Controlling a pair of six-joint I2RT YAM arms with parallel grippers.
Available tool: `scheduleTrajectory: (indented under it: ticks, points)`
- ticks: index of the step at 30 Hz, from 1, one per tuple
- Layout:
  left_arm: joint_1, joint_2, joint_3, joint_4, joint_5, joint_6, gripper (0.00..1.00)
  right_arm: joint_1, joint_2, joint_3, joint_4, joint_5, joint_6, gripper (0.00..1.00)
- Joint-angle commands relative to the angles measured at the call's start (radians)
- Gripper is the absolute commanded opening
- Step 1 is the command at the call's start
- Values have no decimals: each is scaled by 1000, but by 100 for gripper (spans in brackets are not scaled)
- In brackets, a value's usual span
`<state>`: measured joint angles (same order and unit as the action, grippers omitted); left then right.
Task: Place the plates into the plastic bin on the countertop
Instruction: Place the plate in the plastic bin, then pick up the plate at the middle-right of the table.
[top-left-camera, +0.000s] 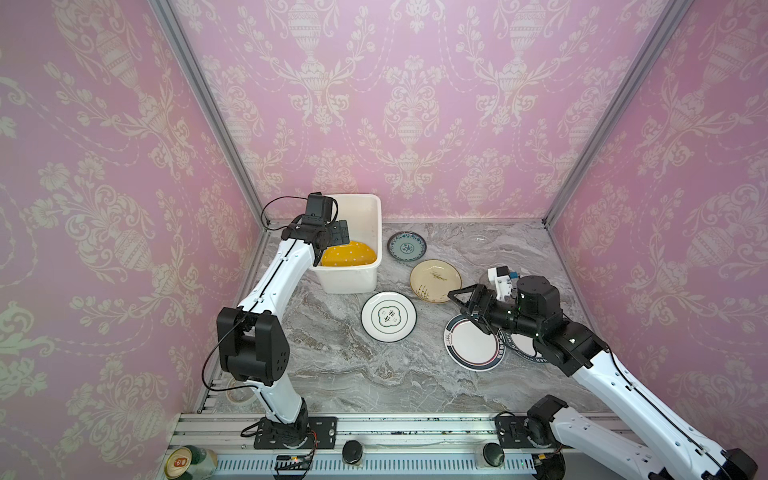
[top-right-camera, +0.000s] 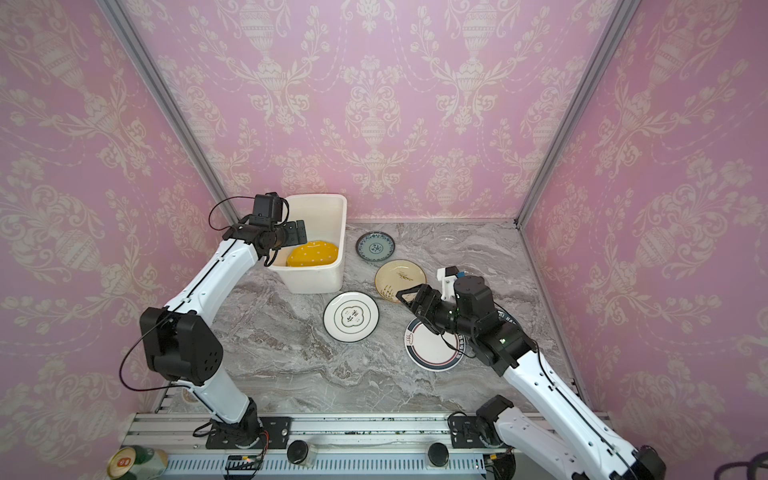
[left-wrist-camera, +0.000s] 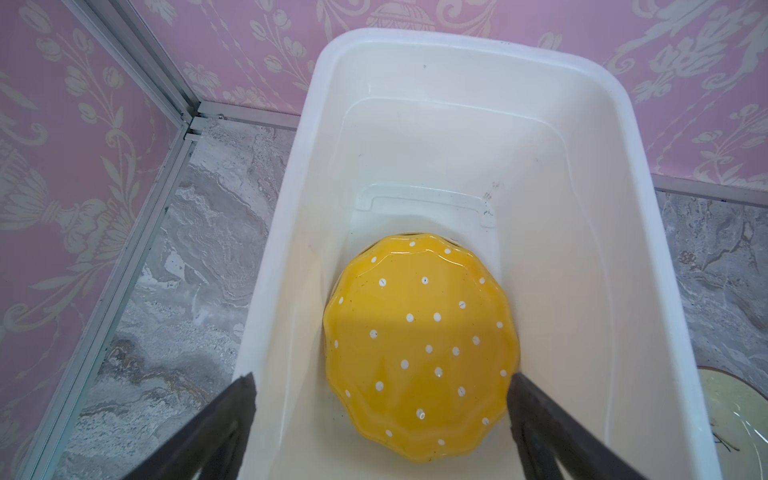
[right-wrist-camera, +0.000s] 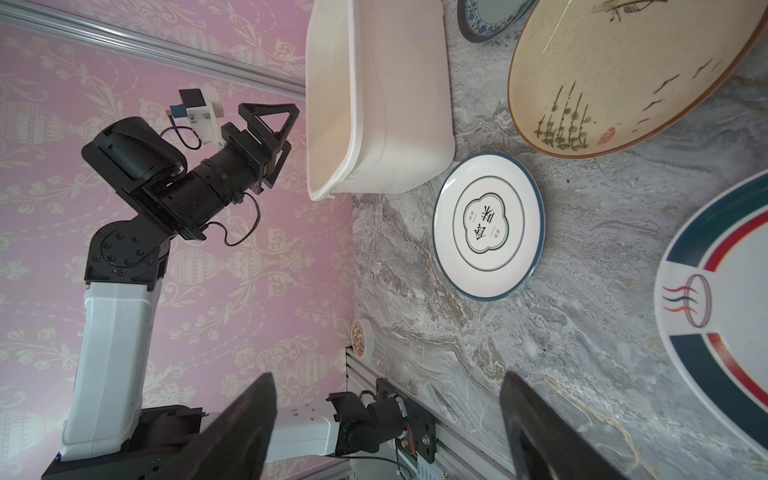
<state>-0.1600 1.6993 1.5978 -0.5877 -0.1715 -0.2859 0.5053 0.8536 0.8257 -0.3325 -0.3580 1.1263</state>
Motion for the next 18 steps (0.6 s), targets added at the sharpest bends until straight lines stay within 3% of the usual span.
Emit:
scheduleTrajectory:
  ticks: [1, 10, 18]
  points:
    - [-13, -85, -29, 31, -12, -2, 97, -5, -22, 48, -37, 21, -14, 85]
    - [-30, -433, -242, 209, 113, 19, 99, -4, -63, 127, -255, 65, -102, 85]
    - [-31, -690, -424, 185, 283, 39, 99, -6, -76, 220, -458, 110, -205, 86]
